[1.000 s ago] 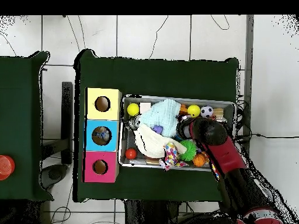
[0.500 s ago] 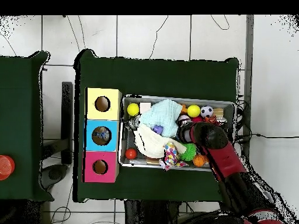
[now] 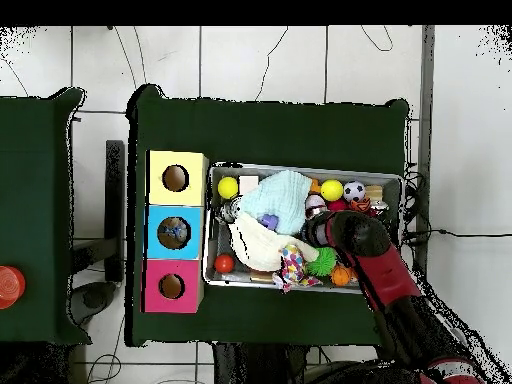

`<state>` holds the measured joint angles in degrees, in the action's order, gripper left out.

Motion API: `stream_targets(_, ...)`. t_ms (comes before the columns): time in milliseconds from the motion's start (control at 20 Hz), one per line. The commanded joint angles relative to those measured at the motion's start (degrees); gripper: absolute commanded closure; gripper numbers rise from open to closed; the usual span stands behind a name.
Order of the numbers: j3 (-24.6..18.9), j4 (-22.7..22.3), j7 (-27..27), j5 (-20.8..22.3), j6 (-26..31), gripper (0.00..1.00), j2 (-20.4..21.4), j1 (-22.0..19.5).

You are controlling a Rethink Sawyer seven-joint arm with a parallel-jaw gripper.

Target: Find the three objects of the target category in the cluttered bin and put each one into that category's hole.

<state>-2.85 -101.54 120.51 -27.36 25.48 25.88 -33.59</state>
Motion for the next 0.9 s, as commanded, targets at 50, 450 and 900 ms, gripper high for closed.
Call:
stream_targets(50,-6.94,-2.68,4.2,-0.05,-0.55,1.0,-3.09,-1.45)
stream_targets(450,-5.68,-2.84,6.3,-0.54,1.08,1.0,-2.2,-0.48)
stream_targets(900,0.33,-2.37,12.34,-0.5,17.37,1.0,5.95,3.17)
